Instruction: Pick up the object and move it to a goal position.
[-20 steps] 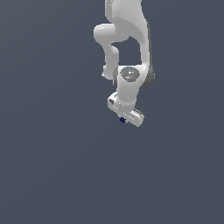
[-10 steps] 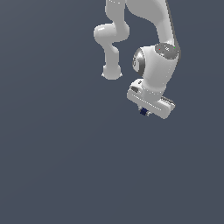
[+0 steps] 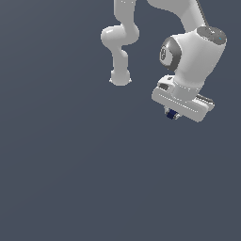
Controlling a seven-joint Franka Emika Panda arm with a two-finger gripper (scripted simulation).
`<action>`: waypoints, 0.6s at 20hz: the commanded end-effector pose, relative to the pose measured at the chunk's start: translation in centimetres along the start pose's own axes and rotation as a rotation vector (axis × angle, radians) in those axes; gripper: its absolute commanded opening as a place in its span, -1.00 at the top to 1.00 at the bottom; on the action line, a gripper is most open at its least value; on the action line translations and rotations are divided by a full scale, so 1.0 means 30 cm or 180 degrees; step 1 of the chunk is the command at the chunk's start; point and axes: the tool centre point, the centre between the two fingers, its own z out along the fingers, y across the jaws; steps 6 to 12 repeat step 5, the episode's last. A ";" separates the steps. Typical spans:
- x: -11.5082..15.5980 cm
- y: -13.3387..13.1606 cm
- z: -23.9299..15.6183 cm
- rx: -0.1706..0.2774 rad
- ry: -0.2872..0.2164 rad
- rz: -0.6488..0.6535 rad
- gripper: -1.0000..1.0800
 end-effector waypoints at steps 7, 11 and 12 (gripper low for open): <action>-0.014 -0.028 -0.026 -0.0002 -0.0003 0.0003 1.00; -0.014 -0.028 -0.026 -0.0002 -0.0003 0.0003 1.00; -0.014 -0.028 -0.026 -0.0002 -0.0003 0.0003 1.00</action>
